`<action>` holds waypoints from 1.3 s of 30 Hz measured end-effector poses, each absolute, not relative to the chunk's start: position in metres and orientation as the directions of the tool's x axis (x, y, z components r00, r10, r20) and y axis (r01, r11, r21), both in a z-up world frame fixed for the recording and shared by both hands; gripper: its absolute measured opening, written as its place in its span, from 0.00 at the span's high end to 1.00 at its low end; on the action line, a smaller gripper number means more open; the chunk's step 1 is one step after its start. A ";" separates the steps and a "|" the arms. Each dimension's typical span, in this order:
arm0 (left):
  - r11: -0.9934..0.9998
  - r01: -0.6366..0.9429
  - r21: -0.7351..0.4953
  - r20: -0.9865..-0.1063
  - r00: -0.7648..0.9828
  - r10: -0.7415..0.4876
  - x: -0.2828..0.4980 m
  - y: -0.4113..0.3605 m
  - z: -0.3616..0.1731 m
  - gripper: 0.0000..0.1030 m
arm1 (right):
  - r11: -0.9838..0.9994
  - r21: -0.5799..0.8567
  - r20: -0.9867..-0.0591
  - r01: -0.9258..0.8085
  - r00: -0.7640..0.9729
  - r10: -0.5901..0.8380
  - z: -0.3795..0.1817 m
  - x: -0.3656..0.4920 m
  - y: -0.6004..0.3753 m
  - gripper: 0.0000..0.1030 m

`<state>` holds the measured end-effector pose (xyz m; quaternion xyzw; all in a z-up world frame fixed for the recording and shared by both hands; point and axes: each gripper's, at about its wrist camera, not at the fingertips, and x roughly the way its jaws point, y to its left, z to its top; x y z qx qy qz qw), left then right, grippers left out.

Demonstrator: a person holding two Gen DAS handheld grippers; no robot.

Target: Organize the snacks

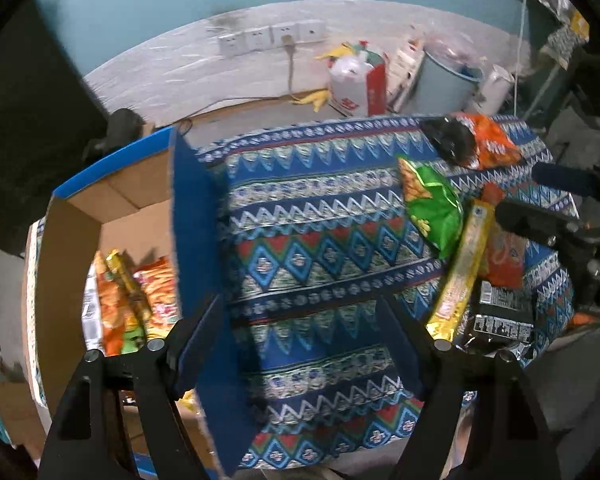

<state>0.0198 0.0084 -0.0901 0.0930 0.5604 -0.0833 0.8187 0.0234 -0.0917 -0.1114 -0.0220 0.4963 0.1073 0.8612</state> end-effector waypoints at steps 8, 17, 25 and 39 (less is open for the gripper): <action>0.954 0.293 0.067 -0.953 0.302 -0.026 0.024 -0.028 -0.110 0.23 | 0.992 0.066 -0.878 -0.108 0.466 0.109 -0.125 0.019 -0.139 0.25; 0.943 0.324 0.070 -0.961 0.276 -0.024 0.029 -0.055 -0.125 0.23 | 1.000 0.028 -0.913 0.009 0.407 0.022 -0.156 0.019 -0.184 0.25; 0.933 0.351 0.079 -0.966 0.260 -0.016 0.038 -0.075 -0.138 0.23 | 0.994 0.017 -0.947 0.106 0.320 -0.018 -0.192 0.020 -0.212 0.25; 0.938 0.337 0.079 -0.975 0.222 0.002 0.063 -0.094 -0.169 0.23 | 0.947 0.107 -0.977 0.302 0.207 0.044 -0.255 0.030 -0.244 0.25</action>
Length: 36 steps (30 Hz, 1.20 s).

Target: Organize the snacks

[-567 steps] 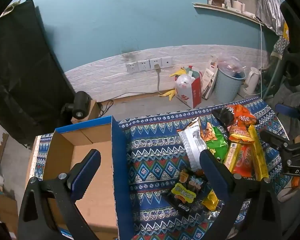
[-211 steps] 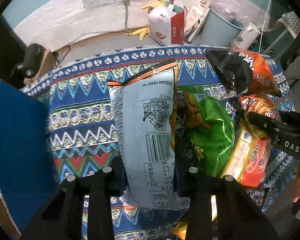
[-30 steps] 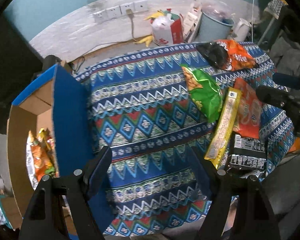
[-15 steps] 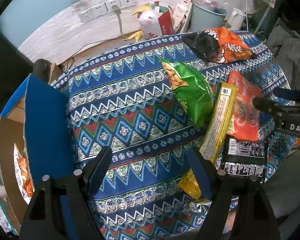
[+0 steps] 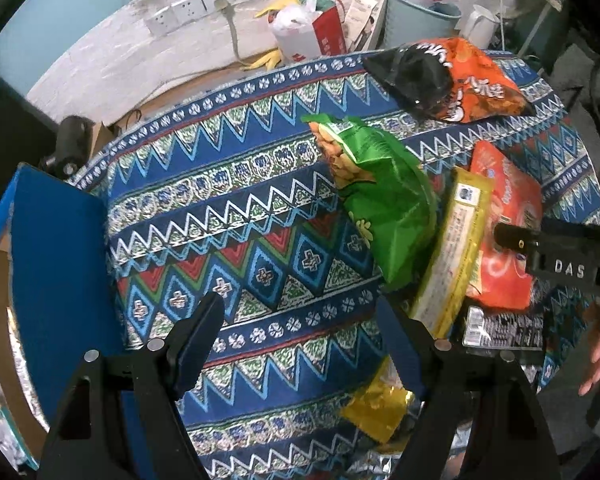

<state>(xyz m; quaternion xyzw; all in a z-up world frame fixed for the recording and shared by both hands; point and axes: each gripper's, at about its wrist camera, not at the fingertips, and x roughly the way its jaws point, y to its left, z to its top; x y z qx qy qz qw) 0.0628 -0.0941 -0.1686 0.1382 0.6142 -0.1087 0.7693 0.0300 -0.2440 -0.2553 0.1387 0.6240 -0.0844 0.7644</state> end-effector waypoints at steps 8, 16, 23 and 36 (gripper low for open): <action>0.958 0.282 0.043 -0.982 0.186 -0.011 0.082 -0.096 -0.183 0.23 | 0.971 0.067 -0.980 0.230 0.198 0.021 -0.270 0.035 -0.236 0.23; 0.980 0.200 -0.022 -0.983 0.174 -0.058 0.104 -0.101 -0.182 0.23 | 0.980 -0.093 -0.970 0.175 0.208 -0.129 -0.260 0.032 -0.258 0.23; 0.985 0.124 -0.121 -0.974 0.175 -0.142 0.119 -0.102 -0.183 0.20 | 0.968 -0.095 -0.963 0.231 0.224 -0.148 -0.246 0.024 -0.296 0.23; 0.986 0.043 -0.161 -0.965 0.205 -0.166 0.128 -0.118 -0.183 0.16 | 0.933 0.052 -0.969 0.356 0.245 -0.040 -0.262 0.053 -0.319 0.21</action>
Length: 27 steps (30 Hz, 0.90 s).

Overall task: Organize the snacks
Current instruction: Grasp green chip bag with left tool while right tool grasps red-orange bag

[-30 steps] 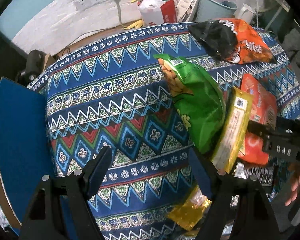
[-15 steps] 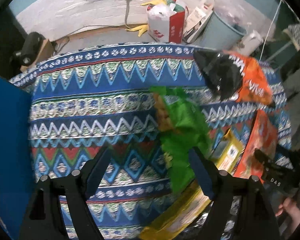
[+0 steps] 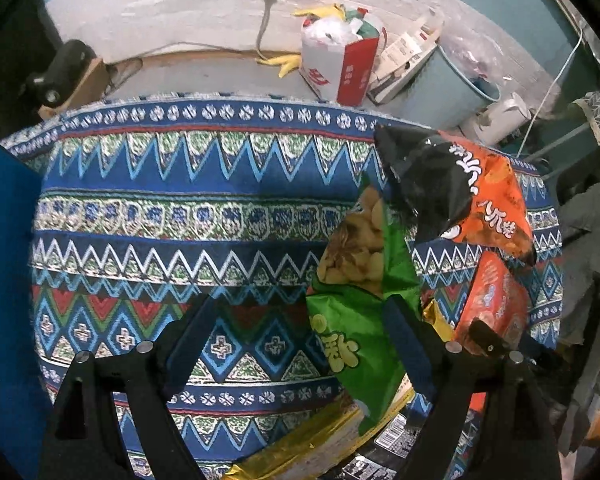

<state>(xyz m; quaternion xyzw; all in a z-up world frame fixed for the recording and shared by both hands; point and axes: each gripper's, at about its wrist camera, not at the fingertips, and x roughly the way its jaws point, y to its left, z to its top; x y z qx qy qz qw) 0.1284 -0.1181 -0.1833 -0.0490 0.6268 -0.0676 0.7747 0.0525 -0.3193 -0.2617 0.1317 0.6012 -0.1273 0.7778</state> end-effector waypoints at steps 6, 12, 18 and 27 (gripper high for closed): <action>0.978 0.001 -0.210 -0.948 0.246 -0.204 0.129 -0.109 -0.176 0.16 | 0.963 -0.069 -0.967 0.259 0.220 -0.129 -0.271 0.068 -0.290 0.20; 0.964 0.010 -0.265 -0.947 0.185 -0.262 0.131 -0.123 -0.193 0.15 | 0.979 -0.084 -0.962 0.185 0.240 -0.128 -0.280 0.078 -0.261 0.26; 0.968 0.053 -0.247 -0.965 0.082 -0.251 0.129 -0.141 -0.222 0.15 | 0.987 -0.063 -0.963 0.148 0.251 -0.099 -0.257 0.060 -0.273 0.51; 0.970 0.118 -0.212 -0.964 0.138 -0.228 0.119 -0.130 -0.218 0.49 | 0.988 -0.056 -0.957 0.141 0.275 -0.093 -0.244 0.053 -0.284 0.64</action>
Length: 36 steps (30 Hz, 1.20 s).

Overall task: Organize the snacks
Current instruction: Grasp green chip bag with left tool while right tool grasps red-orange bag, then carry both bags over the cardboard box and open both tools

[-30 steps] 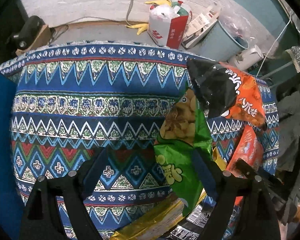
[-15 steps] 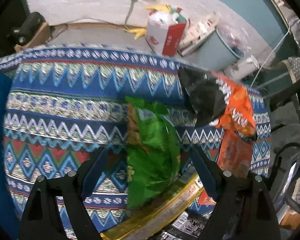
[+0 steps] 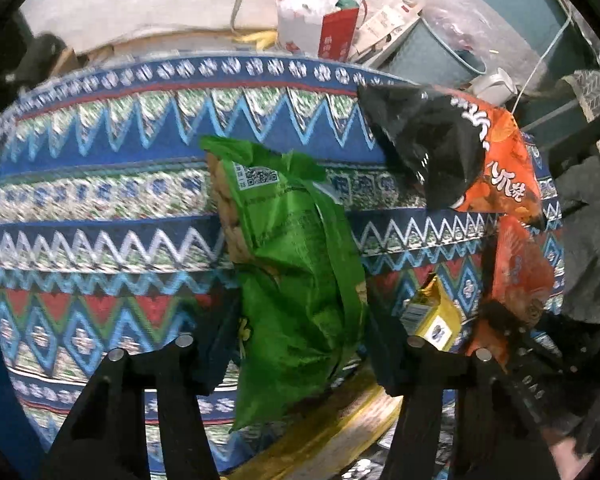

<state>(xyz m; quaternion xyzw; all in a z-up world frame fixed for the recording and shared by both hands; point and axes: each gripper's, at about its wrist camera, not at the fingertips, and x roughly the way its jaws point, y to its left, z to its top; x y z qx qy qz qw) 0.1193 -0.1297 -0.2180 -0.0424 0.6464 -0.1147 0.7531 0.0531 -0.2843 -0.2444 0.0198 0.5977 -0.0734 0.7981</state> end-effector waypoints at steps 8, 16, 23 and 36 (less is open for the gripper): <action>0.970 0.179 -0.164 -0.964 0.178 -0.196 0.106 -0.120 -0.195 0.63 | 0.989 -0.051 -0.945 0.140 0.314 -0.093 -0.219 0.049 -0.294 0.65; 0.968 0.222 -0.121 -0.955 0.238 -0.174 0.092 -0.103 -0.173 0.67 | 0.991 -0.052 -0.918 0.124 0.385 -0.096 -0.171 0.025 -0.275 0.65; 0.964 0.252 -0.086 -0.941 0.296 -0.161 0.077 -0.085 -0.151 0.68 | 0.996 -0.048 -0.886 0.079 0.457 -0.079 -0.146 0.021 -0.257 0.65; 0.961 0.275 -0.019 -0.893 0.428 -0.140 0.043 -0.061 -0.095 0.68 | 0.999 -0.041 -0.837 -0.024 0.547 -0.021 -0.112 0.019 -0.210 0.65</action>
